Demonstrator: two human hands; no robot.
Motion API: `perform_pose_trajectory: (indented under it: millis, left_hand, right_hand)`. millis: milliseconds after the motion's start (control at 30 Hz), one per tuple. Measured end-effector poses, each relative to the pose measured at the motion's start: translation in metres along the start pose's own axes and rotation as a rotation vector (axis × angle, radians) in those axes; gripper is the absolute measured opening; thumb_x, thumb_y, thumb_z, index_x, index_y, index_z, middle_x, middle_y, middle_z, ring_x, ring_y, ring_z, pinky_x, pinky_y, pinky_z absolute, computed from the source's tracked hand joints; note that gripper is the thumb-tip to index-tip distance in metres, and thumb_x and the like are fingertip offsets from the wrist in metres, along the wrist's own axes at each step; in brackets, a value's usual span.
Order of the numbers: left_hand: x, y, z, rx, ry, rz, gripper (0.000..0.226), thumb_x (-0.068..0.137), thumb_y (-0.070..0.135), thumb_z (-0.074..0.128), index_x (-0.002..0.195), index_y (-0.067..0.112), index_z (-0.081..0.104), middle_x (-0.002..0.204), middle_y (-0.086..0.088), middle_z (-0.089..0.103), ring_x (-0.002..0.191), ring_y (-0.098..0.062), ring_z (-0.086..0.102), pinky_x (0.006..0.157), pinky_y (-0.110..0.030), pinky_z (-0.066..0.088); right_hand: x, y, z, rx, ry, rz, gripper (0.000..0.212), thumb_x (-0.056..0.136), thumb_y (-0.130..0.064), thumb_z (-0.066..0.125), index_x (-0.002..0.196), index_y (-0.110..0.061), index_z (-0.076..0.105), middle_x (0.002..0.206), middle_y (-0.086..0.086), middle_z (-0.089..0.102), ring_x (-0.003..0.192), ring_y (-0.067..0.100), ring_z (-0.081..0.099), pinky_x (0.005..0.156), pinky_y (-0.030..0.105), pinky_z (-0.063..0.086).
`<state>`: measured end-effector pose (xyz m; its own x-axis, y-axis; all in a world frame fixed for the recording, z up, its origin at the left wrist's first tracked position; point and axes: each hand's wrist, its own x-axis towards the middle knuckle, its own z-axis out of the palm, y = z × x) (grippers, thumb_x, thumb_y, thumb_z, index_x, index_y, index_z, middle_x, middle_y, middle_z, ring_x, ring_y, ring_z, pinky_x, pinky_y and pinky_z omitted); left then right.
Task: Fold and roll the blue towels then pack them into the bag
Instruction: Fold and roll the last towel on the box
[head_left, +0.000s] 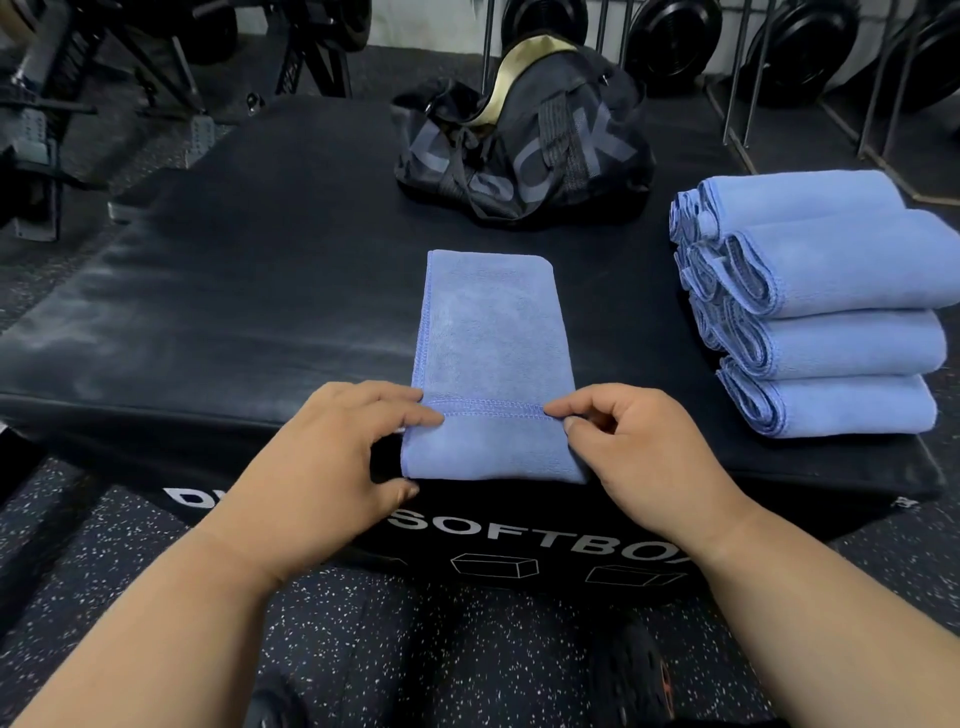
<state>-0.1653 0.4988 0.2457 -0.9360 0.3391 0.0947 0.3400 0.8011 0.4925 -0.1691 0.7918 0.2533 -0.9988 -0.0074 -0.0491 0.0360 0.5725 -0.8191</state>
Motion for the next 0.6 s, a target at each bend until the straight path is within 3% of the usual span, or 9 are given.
perform_pose_trajectory:
  millis: [133, 300, 367, 467, 533, 600]
  left_hand:
    - [0.002, -0.001, 0.004, -0.012, 0.091, 0.006, 0.061, 0.076, 0.017, 0.082, 0.128, 0.046, 0.066, 0.124, 0.031, 0.060, 0.118, -0.005, 0.052, 0.103, -0.028, 0.045]
    - [-0.003, 0.000, 0.006, -0.063, 0.103, 0.014, 0.040, 0.093, 0.035, 0.074, 0.131, 0.047, 0.067, 0.130, 0.031, 0.058, 0.129, -0.007, 0.051, 0.108, -0.034, 0.045]
    - [-0.003, 0.002, 0.004, -0.105, 0.095, 0.007, 0.032, 0.099, 0.046, 0.062, 0.131, 0.048, 0.066, 0.131, 0.030, 0.058, 0.132, -0.008, 0.051, 0.109, -0.034, 0.045]
    - [-0.003, 0.005, 0.004, -0.187, 0.104, 0.006, 0.025, 0.100, 0.046, 0.058, 0.123, 0.047, 0.069, 0.128, 0.027, 0.061, 0.131, -0.008, 0.054, 0.108, -0.031, 0.044]
    - [-0.004, 0.007, 0.004, -0.252, 0.118, -0.019, 0.020, 0.100, 0.046, 0.058, 0.115, 0.047, 0.071, 0.125, 0.025, 0.062, 0.127, -0.006, 0.056, 0.105, -0.026, 0.043]
    - [-0.005, 0.008, 0.005, -0.321, 0.129, -0.045, 0.016, 0.101, 0.039, 0.061, 0.110, 0.045, 0.073, 0.123, 0.021, 0.063, 0.124, -0.006, 0.058, 0.103, -0.027, 0.044]
  right_hand:
    - [-0.003, 0.000, 0.000, 0.000, 0.001, 0.002, 0.022, 0.098, -0.021, 0.067, 0.098, -0.038, 0.080, 0.063, -0.009, 0.064, 0.053, 0.004, 0.050, 0.055, 0.013, 0.039]
    - [-0.009, -0.004, -0.005, 0.005, -0.035, -0.039, 0.014, 0.096, -0.030, 0.071, 0.105, -0.038, 0.080, 0.071, -0.016, 0.065, 0.063, 0.001, 0.057, 0.065, 0.012, 0.045]
    - [-0.014, -0.003, -0.008, -0.071, -0.041, -0.085, 0.028, 0.091, -0.044, 0.073, 0.118, -0.036, 0.078, 0.081, -0.015, 0.062, 0.073, 0.003, 0.060, 0.072, 0.012, 0.044]
    - [-0.021, -0.002, -0.012, -0.168, -0.113, -0.145, 0.060, 0.079, -0.060, 0.078, 0.134, -0.038, 0.068, 0.099, -0.013, 0.056, 0.092, 0.005, 0.061, 0.080, 0.011, 0.044]
    - [-0.025, 0.001, -0.011, -0.245, -0.154, -0.181, 0.074, 0.076, -0.060, 0.083, 0.143, -0.042, 0.058, 0.109, -0.018, 0.049, 0.105, 0.001, 0.056, 0.088, 0.008, 0.040]
    - [-0.029, 0.003, -0.006, -0.339, -0.125, -0.241, 0.073, 0.081, -0.052, 0.084, 0.147, -0.044, 0.055, 0.114, -0.023, 0.040, 0.110, -0.002, 0.051, 0.094, 0.004, 0.035]
